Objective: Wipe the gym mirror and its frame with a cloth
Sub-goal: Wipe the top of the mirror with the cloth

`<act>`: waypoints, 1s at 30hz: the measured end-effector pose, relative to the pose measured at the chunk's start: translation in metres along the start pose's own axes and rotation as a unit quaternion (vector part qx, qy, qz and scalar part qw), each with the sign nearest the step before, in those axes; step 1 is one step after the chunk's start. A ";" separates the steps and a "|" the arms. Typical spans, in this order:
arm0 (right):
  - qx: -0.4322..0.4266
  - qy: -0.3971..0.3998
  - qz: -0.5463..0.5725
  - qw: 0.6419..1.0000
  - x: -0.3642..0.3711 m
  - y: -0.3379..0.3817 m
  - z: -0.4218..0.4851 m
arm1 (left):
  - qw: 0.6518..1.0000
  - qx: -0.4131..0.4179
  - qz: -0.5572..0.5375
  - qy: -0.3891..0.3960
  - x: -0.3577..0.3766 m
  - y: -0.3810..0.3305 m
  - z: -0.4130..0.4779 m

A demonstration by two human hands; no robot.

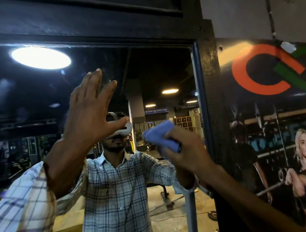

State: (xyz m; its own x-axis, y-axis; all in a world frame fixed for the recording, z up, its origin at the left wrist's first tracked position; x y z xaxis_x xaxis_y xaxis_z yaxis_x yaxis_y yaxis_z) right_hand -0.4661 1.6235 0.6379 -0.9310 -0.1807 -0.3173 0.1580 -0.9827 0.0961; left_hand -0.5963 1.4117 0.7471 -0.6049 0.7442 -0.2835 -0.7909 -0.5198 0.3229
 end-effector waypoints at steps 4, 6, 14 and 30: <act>0.213 -0.268 0.104 0.934 -0.027 -0.013 0.021 | 1.000 -0.005 0.006 0.001 -0.008 0.014 -0.010; 0.148 -0.191 0.080 0.967 0.001 0.012 0.019 | 1.000 -0.007 0.006 0.004 -0.009 0.019 -0.014; 0.135 -0.208 0.074 0.966 -0.015 0.017 0.067 | 1.000 -0.005 -0.004 0.001 -0.013 0.035 -0.027; -0.124 0.052 -0.037 0.990 0.048 0.088 0.087 | 1.000 -0.014 0.010 -0.005 -0.024 0.069 -0.043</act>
State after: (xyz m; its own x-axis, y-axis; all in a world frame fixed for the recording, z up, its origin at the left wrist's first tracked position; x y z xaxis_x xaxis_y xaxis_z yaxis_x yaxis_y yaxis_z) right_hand -0.5251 1.5316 0.7130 -0.9059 -0.0976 -0.4121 0.1778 -0.9708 -0.1609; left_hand -0.6400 1.3396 0.7373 -0.6191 0.7379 -0.2686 -0.7815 -0.5454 0.3030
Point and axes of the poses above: each hand's wrist, its own z-axis towards the middle knuckle, its own x-axis out of the palm, y = z × x, the point moved 4 cm from there along z, towards the middle knuckle, and after that the axes turned 8 degrees about x, right-handed, at the moved point
